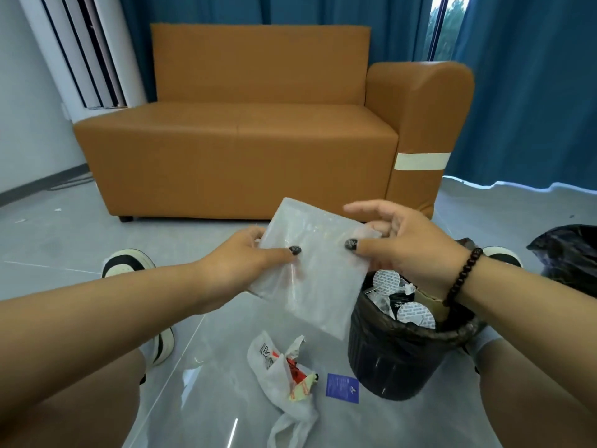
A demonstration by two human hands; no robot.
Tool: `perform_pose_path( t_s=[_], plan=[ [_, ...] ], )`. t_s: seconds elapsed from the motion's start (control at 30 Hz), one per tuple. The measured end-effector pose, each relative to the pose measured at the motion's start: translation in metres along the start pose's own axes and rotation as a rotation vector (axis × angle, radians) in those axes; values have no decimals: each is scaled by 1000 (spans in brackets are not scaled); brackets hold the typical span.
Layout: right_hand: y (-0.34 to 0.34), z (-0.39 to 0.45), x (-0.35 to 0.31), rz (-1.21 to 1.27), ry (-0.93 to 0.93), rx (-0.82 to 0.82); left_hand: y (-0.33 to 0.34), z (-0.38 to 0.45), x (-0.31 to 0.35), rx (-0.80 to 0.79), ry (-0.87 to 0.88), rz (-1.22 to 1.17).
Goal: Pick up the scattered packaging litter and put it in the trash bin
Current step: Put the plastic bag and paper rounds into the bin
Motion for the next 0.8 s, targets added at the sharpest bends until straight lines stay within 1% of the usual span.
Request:
perform_pose_path(
  t_s=[0.07, 0.1, 0.13, 0.2, 0.3, 0.33, 0.4, 0.5, 0.53, 0.6, 0.7, 0.8],
  plan=[
    [3, 3, -8, 117, -3, 31, -17, 3, 5, 202, 34, 185],
    [4, 3, -9, 153, 13, 55, -21, 0, 11, 270, 74, 286],
    [6, 4, -10, 182, 36, 82, -21, -3, 18, 280, 129, 347],
    [10, 5, -7, 233, 93, 120, -8, -10, 30, 165, 234, 359],
    [22, 8, -5, 304, 134, 100, 13, -24, 35, -34, 300, 287],
    [26, 7, -6, 318, 134, 82, 16, -27, 33, -75, 309, 297],
    [30, 6, -8, 329, 128, 76, 17, -31, 26, -99, 304, 378],
    [26, 4, -12, 339, 106, 112, 8, -36, 24, -18, 396, 654],
    [23, 3, -13, 358, 98, 117, 6, -38, 25, 8, 441, 692],
    [19, 1, -19, 337, 66, 99, 2, -42, 31, 15, 517, 674],
    [13, -5, -25, 126, 12, 61, -6, -46, 39, 12, 577, 562],
    [2, -11, -30, -92, -38, 112, -14, -46, 42, -8, 503, 315]
  ],
)
Point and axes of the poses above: each hand's wrist, its own z-axis towards the middle knuckle, its own y-axis out of the palm, x = y × z, the point moved 8 cm from there along z, towards the middle knuckle, and after that the axes turned 14 degrees about -z, right-handed, at the moved point
